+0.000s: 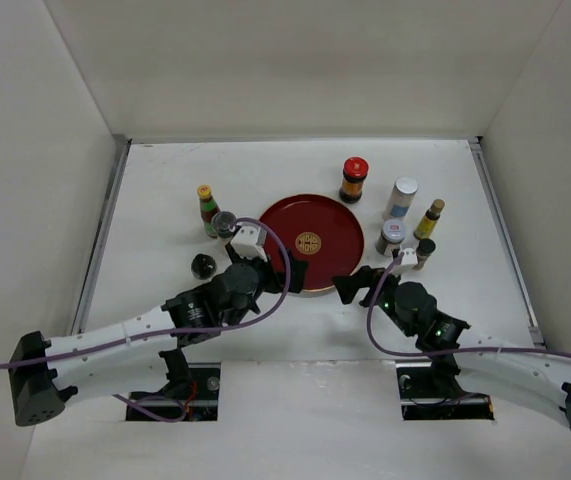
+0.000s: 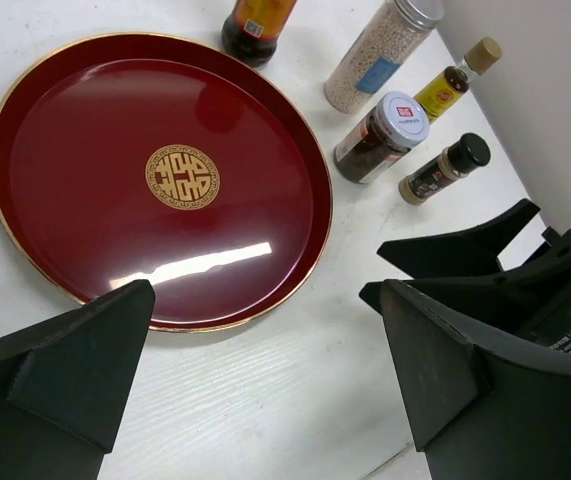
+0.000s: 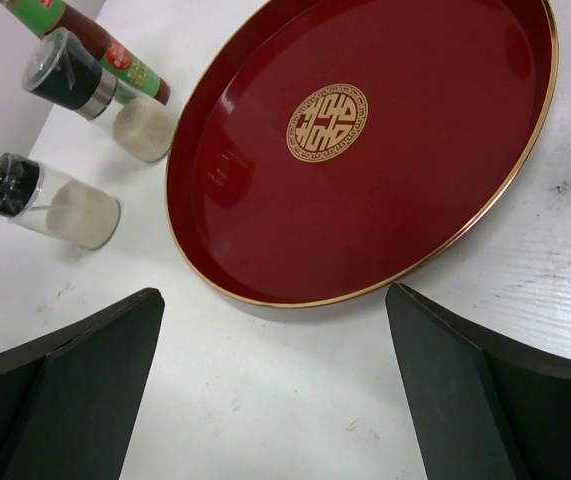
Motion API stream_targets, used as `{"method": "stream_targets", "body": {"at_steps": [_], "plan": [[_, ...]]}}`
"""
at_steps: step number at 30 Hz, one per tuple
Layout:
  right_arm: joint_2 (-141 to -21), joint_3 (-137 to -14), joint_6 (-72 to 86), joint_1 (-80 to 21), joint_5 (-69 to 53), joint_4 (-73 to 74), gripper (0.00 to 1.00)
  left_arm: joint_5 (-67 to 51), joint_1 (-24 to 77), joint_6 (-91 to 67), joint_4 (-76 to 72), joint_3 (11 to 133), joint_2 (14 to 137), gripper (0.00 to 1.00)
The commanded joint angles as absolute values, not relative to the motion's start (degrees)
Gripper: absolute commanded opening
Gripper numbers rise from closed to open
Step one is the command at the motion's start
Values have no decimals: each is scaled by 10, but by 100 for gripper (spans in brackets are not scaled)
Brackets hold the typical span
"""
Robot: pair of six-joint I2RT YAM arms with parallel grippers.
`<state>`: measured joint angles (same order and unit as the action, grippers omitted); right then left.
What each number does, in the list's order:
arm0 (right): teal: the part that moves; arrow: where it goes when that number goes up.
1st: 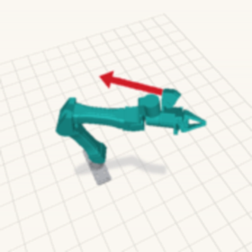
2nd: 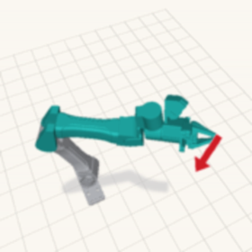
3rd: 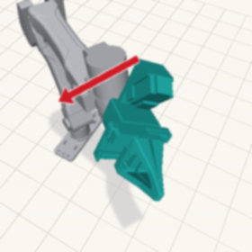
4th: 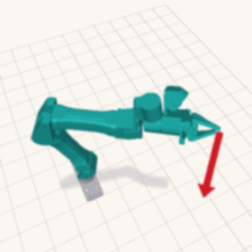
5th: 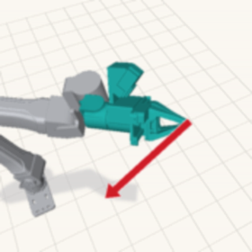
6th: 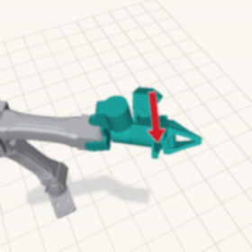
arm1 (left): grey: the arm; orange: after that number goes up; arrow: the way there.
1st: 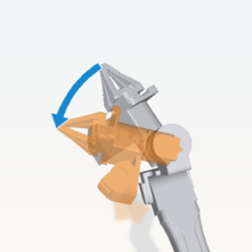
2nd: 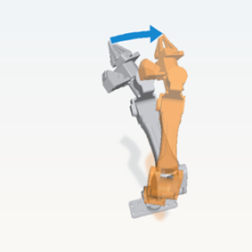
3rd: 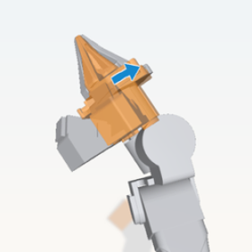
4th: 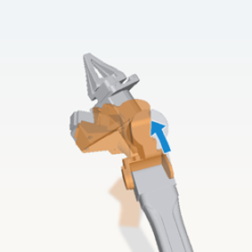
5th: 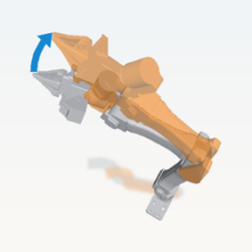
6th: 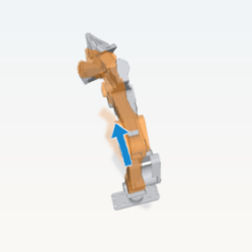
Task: Organize the condiment bottles
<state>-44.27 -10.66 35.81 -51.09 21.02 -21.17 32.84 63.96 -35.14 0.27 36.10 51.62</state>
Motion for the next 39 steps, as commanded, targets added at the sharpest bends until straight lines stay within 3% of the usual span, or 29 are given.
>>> {"method": "stream_targets", "body": {"at_steps": [1, 4, 7, 11, 14, 15, 16, 17, 18, 19, 20, 23, 25, 28, 31, 39], "plan": [[-442, -108, 361, -518, 220, -252, 100, 353, 624, -347, -9, 391, 501, 100], [-446, -111, 360, -518, 216, -250, 100, 352, 582, -324, -36, 396, 499, 100], [-442, -112, 359, -520, 216, -246, 76, 353, 553, -281, -50, 417, 518, 100], [-420, -108, 360, -522, 221, -237, 26, 404, 521, -184, -72, 465, 540, 100], [-417, -115, 364, -522, 215, -215, 12, 415, 469, -135, -119, 489, 561, 100], [-418, -118, 364, -522, 219, -209, 12, 404, 445, -128, -126, 500, 572, 99], [-421, -120, 364, -522, 222, -207, 12, 393, 420, -122, -126, 511, 583, 75], [-423, -122, 364, -524, 224, -206, 13, 391, 400, -121, -121, 522, 597, 43], [-424, -124, 362, -528, 224, -205, 15, 387, 379, -125, -113, 533, 611, 30], [-424, -125, 362, -532, 225, -204, 18, 386, 358, -125, -97, 549, 630, 28], [-424, -124, 362, -536, 228, -207, 23, 387, 342, -127, -75, 564, 653, 30], [-416, -122, 361, -544, 241, -208, 51, 391, 314, -127, -39, 591, 706, 52], [-410, -122, 360, -549, 245, -206, 65, 402, 299, -128, -40, 590, 725, 60], [-408, -121, 359, -551, 245, -205, 69, 420, 280, -134, -47, 580, 740, 69], [-410, -123, 359, -551, 245, -204, 71, 419, 264, -134, -52, 571, 745, 72], [-411, -124, 359, -552, 245, -203, 72, 406, 236, -158, -51, 569, 790, 68]]}}
